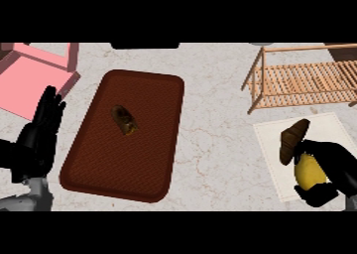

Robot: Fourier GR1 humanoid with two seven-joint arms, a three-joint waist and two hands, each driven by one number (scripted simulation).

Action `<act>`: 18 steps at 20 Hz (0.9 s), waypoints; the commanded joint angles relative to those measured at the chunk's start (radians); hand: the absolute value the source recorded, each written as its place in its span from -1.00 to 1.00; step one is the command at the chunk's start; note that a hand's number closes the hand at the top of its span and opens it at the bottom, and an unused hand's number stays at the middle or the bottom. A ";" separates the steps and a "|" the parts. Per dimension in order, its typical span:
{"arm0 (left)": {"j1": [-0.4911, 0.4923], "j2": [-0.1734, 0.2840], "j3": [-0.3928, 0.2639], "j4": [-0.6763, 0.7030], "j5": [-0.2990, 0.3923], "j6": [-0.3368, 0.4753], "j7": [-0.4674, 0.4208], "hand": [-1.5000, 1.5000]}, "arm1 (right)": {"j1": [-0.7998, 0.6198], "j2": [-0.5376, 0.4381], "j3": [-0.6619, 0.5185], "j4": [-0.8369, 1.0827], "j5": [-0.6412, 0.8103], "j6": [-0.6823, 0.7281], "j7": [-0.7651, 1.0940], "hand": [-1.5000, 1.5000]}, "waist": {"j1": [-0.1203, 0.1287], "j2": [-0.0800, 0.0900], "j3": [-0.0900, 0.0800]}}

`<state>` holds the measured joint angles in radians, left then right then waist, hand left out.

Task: Pick the lemon from the placemat and place it in the tiered shelf

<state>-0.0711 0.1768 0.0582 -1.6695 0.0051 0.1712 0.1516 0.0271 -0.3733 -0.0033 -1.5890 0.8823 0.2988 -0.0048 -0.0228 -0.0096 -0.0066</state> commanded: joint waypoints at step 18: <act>-0.070 0.016 0.028 -0.046 0.014 -0.021 0.098 0.00 | -0.271 -0.022 -0.476 -0.549 -0.469 0.212 0.623 1.00 | 0.022 0.010 0.006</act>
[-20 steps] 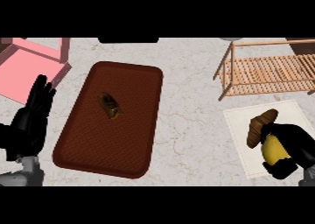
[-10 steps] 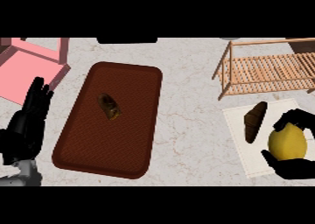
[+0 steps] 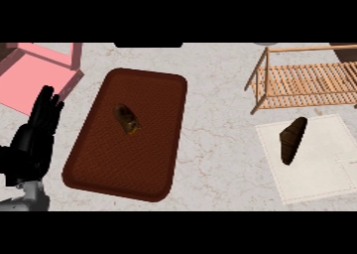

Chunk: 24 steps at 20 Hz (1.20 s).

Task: Pick the lemon from the placemat and place it in the tiered shelf

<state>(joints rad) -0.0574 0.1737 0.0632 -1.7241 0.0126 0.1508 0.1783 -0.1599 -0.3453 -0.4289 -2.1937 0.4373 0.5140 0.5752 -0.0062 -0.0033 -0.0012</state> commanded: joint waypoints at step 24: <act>-0.041 -0.040 0.010 0.067 -0.047 -0.013 -0.036 0.00 | -0.424 -0.119 0.007 1.046 0.163 -0.536 -0.531 1.00 | 0.015 0.006 0.001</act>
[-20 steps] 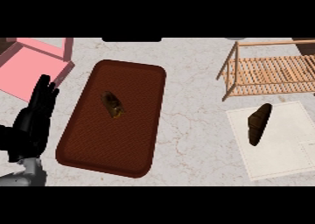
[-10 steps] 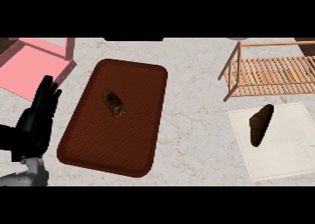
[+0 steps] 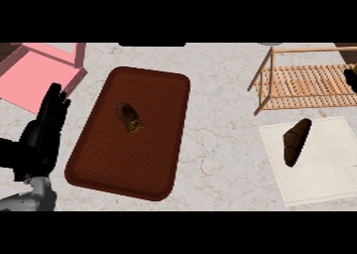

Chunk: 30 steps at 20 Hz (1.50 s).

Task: Pick the lemon from the placemat and place it in the tiered shelf

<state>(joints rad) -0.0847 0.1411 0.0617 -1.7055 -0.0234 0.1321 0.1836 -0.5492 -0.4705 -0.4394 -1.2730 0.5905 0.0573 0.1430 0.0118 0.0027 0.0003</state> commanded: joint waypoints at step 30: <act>0.033 -0.040 0.012 0.007 -0.029 0.011 -0.036 0.00 | -0.271 -0.147 -0.151 0.497 -0.299 -0.054 -0.210 -1.00 | -0.017 -0.006 -0.001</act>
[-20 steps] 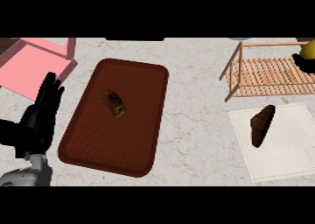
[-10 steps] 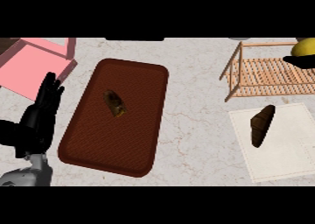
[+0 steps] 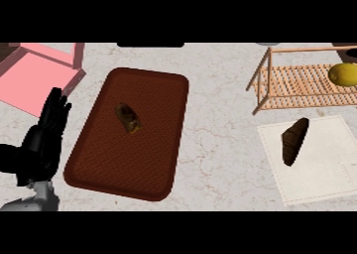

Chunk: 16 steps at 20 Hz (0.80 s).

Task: Pick the lemon from the placemat and place it in the tiered shelf

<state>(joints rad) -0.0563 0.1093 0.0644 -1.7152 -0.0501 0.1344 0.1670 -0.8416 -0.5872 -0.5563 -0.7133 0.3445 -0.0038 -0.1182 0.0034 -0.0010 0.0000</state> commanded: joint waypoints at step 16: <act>-0.028 0.013 0.026 -0.005 0.016 -0.013 0.021 0.00 | 0.347 -0.406 -0.297 0.072 -0.285 0.330 0.016 -1.00 | -0.016 -0.001 0.001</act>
<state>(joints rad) -0.0711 0.1187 0.0854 -1.7069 -0.0365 0.1192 0.1722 -0.6025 -0.9295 -0.7893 -0.6708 0.1246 0.2147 -0.0470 -0.0057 -0.0008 0.0002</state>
